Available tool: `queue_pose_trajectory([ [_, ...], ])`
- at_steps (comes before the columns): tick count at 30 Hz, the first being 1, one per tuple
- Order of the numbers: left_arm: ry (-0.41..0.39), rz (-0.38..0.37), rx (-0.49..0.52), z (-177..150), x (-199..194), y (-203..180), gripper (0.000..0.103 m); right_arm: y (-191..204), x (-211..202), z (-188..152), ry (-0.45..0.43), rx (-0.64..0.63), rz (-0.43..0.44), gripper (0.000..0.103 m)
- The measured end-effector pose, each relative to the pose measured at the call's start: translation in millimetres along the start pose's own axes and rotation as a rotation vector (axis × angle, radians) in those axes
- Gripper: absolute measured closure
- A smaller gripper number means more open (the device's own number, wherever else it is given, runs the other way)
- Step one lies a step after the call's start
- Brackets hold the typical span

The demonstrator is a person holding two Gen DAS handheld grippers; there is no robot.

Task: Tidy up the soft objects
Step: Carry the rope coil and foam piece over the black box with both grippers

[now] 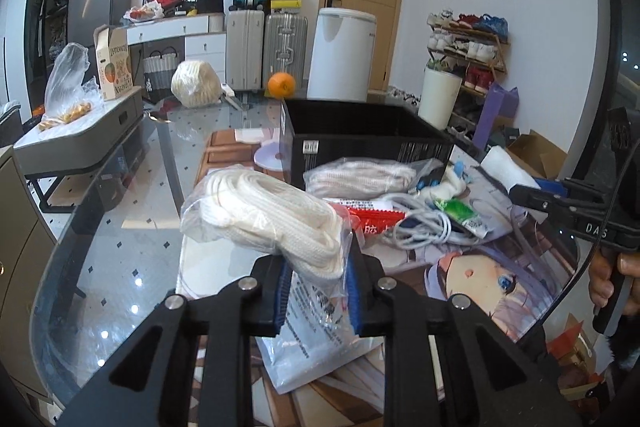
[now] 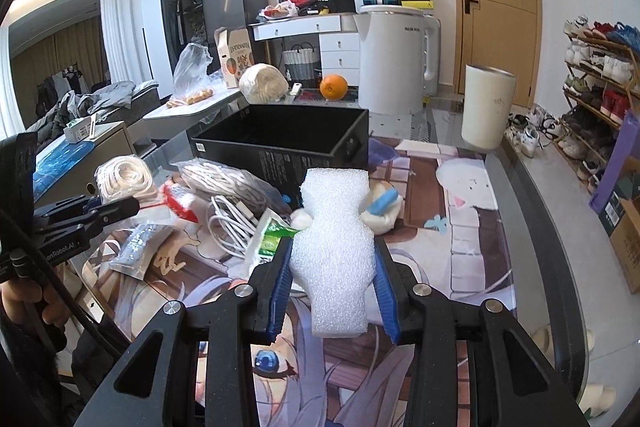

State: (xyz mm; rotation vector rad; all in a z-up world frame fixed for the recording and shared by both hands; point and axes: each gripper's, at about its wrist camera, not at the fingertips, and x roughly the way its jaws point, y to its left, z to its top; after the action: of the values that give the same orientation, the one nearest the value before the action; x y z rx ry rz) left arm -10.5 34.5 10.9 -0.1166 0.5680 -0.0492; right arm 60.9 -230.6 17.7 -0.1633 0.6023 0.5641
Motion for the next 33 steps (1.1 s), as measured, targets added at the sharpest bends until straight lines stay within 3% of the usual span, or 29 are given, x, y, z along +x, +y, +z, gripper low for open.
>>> queue_pose_trajectory([
  [17,-0.069,-0.067,0.055,53.0,6.0,-15.3,0.082,24.2,2.8,43.5,-0.038,-0.101,0.062,0.065],
  [33,-0.030,-0.098,0.108,97.1,57.3,-27.0,0.082,18.4,38.4,94.4,-0.005,-0.148,0.095,0.065],
])
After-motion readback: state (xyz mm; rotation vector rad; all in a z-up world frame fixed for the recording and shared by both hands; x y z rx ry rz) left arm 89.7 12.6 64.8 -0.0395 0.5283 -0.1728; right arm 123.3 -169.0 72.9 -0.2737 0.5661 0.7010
